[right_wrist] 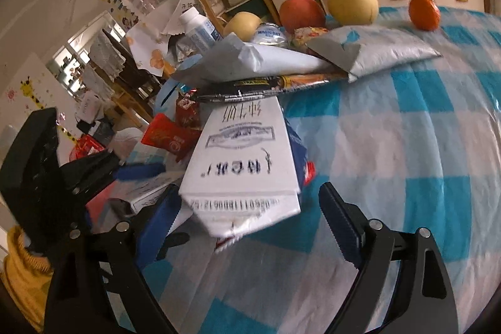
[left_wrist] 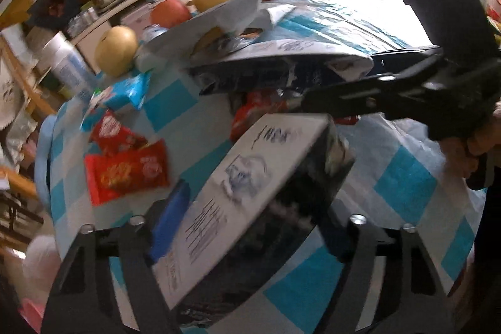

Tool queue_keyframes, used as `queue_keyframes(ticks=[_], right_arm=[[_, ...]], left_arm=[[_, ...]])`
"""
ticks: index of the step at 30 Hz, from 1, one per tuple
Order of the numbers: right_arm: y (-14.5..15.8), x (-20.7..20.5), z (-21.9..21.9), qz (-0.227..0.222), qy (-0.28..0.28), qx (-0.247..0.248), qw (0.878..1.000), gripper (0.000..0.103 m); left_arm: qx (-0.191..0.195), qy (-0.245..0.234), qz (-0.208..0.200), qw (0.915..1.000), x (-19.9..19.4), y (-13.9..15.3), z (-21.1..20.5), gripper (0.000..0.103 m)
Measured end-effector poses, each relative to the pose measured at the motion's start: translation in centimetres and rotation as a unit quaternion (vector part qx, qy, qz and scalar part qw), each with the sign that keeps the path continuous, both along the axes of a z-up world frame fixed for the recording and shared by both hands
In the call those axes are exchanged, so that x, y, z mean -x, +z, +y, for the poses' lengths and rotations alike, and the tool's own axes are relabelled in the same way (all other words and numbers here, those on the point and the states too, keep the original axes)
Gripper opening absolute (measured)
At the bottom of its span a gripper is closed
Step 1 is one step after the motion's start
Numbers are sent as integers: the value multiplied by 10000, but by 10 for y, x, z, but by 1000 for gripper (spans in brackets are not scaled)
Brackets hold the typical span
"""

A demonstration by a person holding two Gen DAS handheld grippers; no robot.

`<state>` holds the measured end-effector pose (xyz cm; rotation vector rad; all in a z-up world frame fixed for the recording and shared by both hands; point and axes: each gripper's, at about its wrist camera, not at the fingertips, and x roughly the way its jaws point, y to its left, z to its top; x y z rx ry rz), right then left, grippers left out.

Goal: Collect trash
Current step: 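Grasp the dark blue milk carton with left tool while right tool grasps red Tea Turk wrapper, then drop the red wrapper into the pink bucket with right tool while left tool drops the blue carton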

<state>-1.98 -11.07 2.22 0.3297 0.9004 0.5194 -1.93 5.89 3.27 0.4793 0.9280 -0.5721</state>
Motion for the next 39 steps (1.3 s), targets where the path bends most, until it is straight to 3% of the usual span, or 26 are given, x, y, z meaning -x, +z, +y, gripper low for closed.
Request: queue_keyframes(ticks=[2, 8, 11, 14, 16, 21, 24, 34, 39], right_arm=[[-1, -2, 4, -9, 45, 62, 10000, 87], [-1, 2, 16, -129, 234, 487, 9985, 68], [-2, 3, 20, -145, 312, 521, 9981, 67], [-1, 7, 25, -181, 399, 624, 9971, 67], [-1, 9, 28, -176, 440, 665, 9967, 66], [-1, 20, 36, -89, 556, 684, 9961, 64], [0, 32, 41, -86, 629, 774, 9950, 63], [0, 67, 42, 305, 585, 277, 9974, 62], [0, 80, 56, 584, 618, -305, 9959, 60]], left_arm=[[54, 150, -61, 9999, 6, -1, 7, 63], [337, 616, -171, 9974, 19, 2, 17, 61], [569, 965, -187, 9935, 23, 7, 24, 56], [882, 1399, -118, 9862, 26, 10, 36, 42], [1089, 1756, 8, 9784, 26, 8, 47, 39], [1459, 2169, 17, 9652, 36, 4, 67, 38], [1632, 2186, -50, 9621, 42, 8, 74, 37], [2097, 2301, -86, 9503, 54, 16, 110, 37], [2314, 2412, -122, 9424, 58, 22, 128, 37]])
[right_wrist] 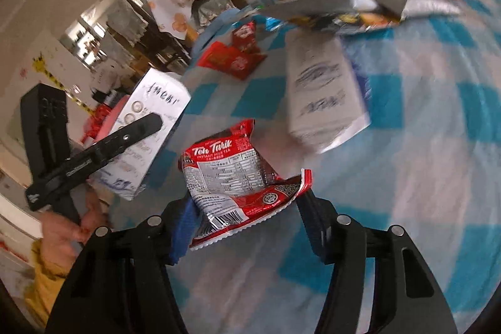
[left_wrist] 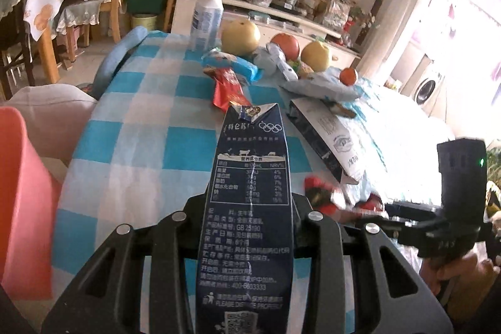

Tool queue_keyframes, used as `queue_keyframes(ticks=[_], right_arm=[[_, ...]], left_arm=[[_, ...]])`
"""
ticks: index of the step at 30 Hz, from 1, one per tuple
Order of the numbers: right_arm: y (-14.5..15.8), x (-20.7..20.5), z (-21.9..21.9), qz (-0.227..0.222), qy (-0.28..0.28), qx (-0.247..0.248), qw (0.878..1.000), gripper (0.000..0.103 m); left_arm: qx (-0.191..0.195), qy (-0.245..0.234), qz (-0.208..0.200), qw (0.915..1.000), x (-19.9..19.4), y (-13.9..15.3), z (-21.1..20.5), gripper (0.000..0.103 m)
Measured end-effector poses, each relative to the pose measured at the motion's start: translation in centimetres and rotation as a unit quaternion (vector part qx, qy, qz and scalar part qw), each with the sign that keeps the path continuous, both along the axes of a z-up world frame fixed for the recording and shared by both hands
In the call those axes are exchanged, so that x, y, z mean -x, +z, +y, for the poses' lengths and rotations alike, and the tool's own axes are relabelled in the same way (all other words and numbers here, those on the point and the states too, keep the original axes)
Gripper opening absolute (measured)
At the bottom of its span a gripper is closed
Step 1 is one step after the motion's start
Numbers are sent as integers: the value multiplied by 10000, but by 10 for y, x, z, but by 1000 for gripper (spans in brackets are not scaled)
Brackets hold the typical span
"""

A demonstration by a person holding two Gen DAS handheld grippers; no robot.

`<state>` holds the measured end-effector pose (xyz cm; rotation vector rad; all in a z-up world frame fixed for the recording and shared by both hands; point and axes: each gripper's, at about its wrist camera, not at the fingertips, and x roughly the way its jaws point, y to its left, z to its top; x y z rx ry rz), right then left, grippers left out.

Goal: Collect trash
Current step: 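Drop the red wrapper into the pink bucket with right tool while left tool drops the blue carton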

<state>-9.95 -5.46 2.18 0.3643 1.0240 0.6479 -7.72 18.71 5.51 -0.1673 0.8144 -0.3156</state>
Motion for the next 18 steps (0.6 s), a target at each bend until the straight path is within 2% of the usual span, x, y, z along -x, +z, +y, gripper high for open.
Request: queue_keyframes(ticks=[4, 10, 14, 18], right_arm=[[10, 9, 16, 52, 36, -302, 9995, 60], [49, 10, 48, -277, 176, -430, 9985, 60], [75, 6, 86, -535, 401, -479, 9966, 60], [96, -5, 136, -706, 711, -584, 9933, 60]], left_arm=[[112, 74, -122, 9998, 4, 9, 14, 37], [241, 466, -390, 9979, 13, 27, 52, 37], [198, 1034, -550, 9929, 19, 39, 90, 38], [128, 1803, -669, 9813, 27, 47, 141, 38]])
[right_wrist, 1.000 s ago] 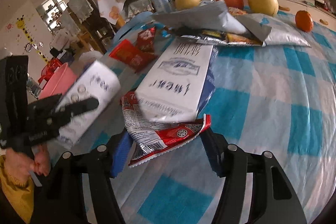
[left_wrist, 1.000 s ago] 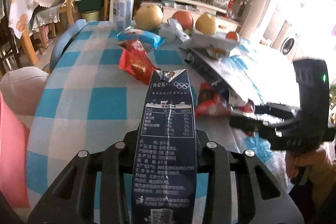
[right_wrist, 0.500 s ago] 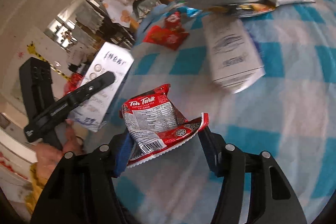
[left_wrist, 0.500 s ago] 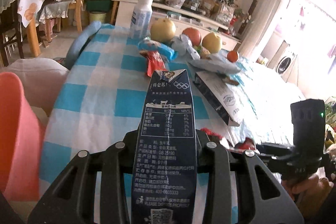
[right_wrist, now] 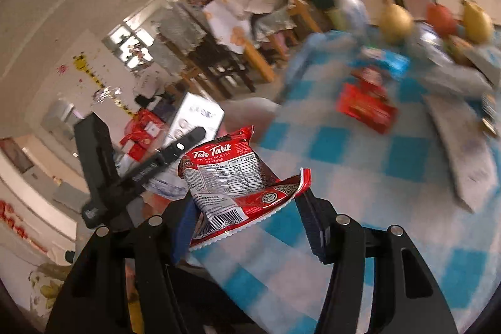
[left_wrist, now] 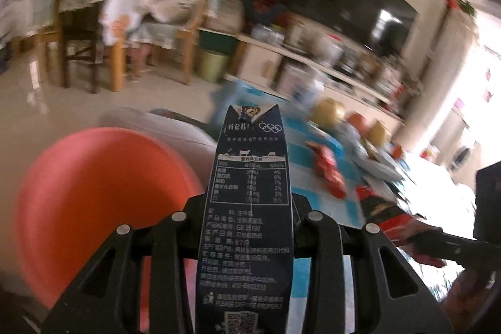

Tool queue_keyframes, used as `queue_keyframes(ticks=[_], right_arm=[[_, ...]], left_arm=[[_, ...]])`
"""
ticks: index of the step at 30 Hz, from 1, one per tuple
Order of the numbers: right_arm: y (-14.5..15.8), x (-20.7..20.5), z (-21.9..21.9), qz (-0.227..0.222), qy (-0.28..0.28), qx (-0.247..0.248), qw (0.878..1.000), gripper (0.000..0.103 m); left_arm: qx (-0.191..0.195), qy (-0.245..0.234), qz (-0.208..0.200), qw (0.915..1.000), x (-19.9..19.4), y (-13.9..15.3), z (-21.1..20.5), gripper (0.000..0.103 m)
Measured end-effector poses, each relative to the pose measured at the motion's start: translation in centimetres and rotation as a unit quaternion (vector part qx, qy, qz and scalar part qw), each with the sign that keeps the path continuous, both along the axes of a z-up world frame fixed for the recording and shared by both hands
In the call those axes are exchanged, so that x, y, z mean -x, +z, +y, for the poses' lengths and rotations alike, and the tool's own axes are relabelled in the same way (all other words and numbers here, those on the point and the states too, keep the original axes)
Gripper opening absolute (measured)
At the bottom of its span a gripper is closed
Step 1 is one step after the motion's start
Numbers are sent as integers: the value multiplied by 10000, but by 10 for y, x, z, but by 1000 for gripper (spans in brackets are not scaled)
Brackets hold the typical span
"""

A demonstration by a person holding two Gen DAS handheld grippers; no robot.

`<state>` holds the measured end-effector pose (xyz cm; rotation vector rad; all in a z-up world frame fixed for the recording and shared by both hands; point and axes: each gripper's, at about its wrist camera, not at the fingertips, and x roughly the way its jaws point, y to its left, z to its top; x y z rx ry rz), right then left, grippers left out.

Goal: Collect trash
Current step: 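Drop the red wrapper into the pink bucket with right tool while left tool drops the blue carton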

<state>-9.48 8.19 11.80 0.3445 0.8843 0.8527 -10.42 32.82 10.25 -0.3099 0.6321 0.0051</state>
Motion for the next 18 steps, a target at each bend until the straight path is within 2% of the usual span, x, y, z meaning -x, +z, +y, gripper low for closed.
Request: queue_keyframes(ticks=[6, 9, 11, 15, 17, 18], right_arm=[[17, -21, 94, -180, 465, 26, 9988, 60], [16, -30, 136, -260, 584, 190, 9978, 61], [11, -35, 163, -212, 689, 322, 9969, 63], [4, -38, 177, -279, 477, 454, 9974, 75], [4, -36, 168, -380, 258, 434, 9980, 80], [5, -33, 163, -458, 186, 434, 9978, 81]], left_arm=[[216, 1068, 141, 9939, 10, -5, 66, 38], [337, 1436, 318, 9886, 10, -12, 88, 44], [369, 1646, 394, 9849, 11, -14, 98, 66], [205, 1993, 637, 9776, 11, -19, 112, 75], [213, 2075, 554, 9764, 13, -18, 114, 84], [174, 2107, 461, 9763, 14, -16, 115, 85]])
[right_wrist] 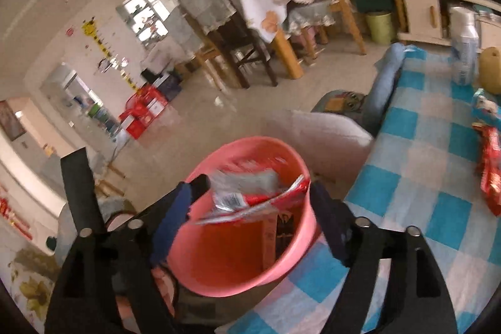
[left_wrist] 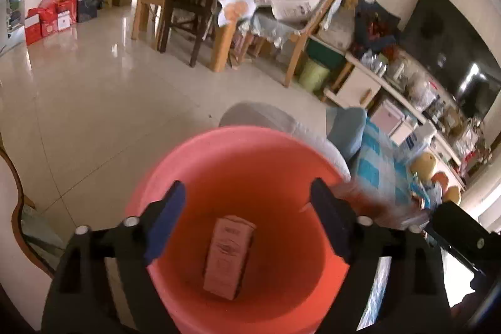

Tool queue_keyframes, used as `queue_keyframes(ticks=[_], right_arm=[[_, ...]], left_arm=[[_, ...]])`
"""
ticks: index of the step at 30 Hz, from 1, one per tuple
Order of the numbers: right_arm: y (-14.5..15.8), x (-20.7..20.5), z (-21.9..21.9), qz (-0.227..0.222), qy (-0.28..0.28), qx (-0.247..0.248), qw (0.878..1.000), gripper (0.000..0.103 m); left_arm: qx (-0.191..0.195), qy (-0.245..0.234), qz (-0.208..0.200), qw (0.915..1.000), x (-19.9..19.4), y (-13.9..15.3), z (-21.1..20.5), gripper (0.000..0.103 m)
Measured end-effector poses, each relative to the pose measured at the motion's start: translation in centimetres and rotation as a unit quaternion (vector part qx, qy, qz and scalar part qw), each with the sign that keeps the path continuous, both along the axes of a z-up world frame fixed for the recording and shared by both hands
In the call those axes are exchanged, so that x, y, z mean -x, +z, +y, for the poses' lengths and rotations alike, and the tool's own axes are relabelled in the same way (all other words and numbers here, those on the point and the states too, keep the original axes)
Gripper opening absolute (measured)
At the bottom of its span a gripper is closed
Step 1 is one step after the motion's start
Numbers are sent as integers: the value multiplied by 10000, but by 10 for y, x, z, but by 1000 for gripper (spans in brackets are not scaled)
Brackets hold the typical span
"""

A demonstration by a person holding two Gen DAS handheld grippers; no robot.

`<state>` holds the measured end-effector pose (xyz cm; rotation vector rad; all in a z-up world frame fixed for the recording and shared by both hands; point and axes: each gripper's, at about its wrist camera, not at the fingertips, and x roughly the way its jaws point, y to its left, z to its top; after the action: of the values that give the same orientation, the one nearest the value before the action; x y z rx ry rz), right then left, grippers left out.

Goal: Collect trash
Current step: 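Drop the red wrapper into the pink bucket with right tool while left tool drops the blue carton, then move both open tools from the pink bucket back to the table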

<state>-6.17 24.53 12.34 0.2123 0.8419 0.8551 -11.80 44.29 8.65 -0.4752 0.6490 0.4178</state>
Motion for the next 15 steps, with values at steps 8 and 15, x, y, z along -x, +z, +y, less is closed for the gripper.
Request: queue_keyframes(ticks=[8, 15], right_arm=[[7, 12, -57, -343, -719, 0, 9968, 89], [-3, 43, -95, -652, -973, 499, 9919, 94]], left_arm=[[-386, -115, -388, 9984, 7, 14, -17, 95], [-925, -363, -352, 9944, -2, 23, -48, 95]])
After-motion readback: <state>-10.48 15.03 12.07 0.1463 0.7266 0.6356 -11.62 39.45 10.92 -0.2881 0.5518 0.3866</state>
